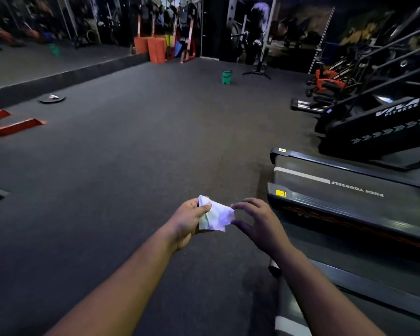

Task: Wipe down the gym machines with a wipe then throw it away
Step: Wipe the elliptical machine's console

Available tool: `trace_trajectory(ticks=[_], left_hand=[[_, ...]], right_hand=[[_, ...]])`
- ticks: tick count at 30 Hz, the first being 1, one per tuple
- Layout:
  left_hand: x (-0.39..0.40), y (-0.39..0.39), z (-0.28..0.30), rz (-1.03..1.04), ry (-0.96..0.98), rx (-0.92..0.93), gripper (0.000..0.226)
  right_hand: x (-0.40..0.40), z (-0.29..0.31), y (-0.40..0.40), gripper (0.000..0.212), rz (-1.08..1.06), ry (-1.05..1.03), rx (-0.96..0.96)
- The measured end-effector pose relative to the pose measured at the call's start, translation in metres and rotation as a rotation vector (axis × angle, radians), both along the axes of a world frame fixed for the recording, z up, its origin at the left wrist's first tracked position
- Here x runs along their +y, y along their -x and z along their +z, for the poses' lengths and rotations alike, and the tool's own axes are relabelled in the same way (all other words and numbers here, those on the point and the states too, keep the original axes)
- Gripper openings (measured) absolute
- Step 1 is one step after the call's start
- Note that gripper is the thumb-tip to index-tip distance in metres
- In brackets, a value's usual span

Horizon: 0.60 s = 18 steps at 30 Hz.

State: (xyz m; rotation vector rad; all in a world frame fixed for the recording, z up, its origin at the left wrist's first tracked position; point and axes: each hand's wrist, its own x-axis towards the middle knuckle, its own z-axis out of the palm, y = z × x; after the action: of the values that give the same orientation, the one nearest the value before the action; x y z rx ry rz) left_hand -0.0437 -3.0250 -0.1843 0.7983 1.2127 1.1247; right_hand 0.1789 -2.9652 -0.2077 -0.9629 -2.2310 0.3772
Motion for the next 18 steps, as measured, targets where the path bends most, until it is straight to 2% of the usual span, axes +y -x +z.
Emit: trace_trajectory(ticks=[4,9,10,14,16,18], left_hand=[[0.057,0.011,-0.001,-0.053,-0.002,0.053,0.032],[0.157,0.024,0.005,-0.058,-0.029,0.066,0.033],[0.186,0.024,0.009,-0.052,-0.027,0.061,0.030],[0.259,0.026,0.023,-0.122,-0.038,0.057,0.030],[0.298,0.030,0.028,-0.163,-0.067,0.062,0.033],[0.335,0.035,0.032,-0.148,-0.071,0.039,0.033]], right_hand=[[0.059,0.001,0.014,0.021,0.015,-0.098,-0.039],[0.155,-0.005,0.019,0.054,0.104,-0.065,-0.039],[0.184,-0.006,0.018,0.055,0.110,-0.068,-0.054],[0.268,0.002,0.020,0.024,0.141,-0.139,-0.029],[0.313,0.010,0.023,0.021,0.132,-0.179,-0.030],[0.354,0.018,0.027,0.027,0.115,-0.163,-0.038]])
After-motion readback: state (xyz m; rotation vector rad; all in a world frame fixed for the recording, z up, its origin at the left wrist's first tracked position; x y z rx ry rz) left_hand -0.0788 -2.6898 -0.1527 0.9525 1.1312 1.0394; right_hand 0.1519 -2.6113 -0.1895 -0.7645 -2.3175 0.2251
